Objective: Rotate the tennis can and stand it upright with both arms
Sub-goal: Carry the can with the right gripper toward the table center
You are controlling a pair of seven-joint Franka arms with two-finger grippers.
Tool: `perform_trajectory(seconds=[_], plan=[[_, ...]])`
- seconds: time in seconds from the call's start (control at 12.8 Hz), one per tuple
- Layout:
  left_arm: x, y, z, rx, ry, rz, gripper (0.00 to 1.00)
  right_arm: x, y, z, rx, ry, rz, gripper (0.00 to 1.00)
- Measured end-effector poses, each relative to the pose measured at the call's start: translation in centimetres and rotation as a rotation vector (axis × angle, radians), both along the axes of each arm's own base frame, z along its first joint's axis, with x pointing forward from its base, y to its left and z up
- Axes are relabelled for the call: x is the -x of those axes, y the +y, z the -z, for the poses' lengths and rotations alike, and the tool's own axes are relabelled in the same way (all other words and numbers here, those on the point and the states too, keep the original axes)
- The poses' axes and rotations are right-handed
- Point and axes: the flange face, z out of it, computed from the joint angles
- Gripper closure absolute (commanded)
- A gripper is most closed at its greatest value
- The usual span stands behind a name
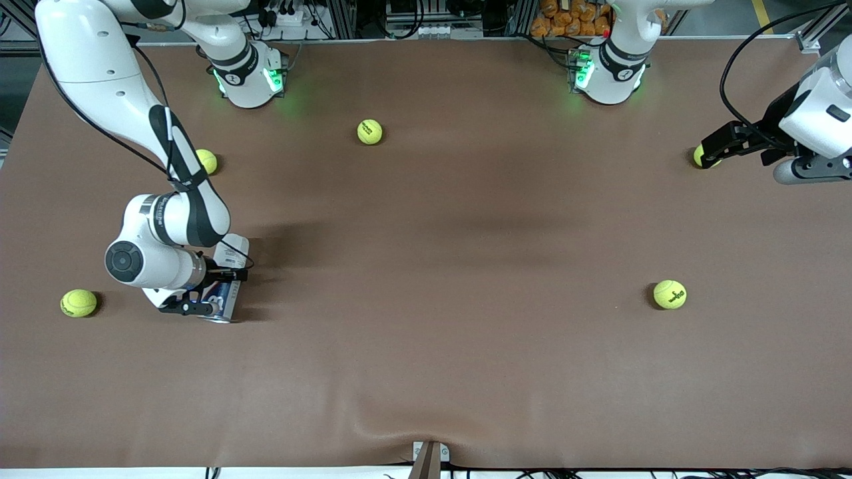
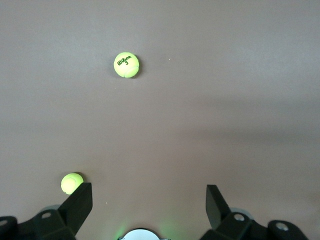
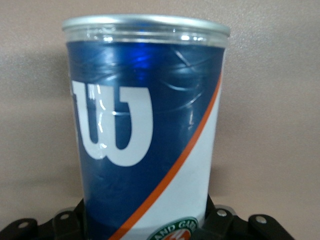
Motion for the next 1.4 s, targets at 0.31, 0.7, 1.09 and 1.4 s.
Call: perform_trajectory(seconds=[0.31, 0.7, 1.09, 1.4], plan=[[0.0, 0.0, 0.0, 0.0, 0.0, 0.0, 0.0, -0.5, 0.0, -0.5, -0.001, -0.012, 0.0, 0.19], [0.0, 0.0, 0.0, 0.0, 0.001, 0.0, 0.0, -1.6, 0.3, -3.3, -0.009, 0.008, -0.006, 0.19], [0.0, 0.0, 0.1, 0.0, 0.001, -0.001, 0.0, -2.5, 2.4, -8.7, -0.02, -0.042, -0.042, 0.19], [0.0, 0.1, 0.1, 0.0, 0.001, -0.001, 0.0, -3.5, 8.1, -15.4, -0.035, -0.078, -0.131, 0.19]])
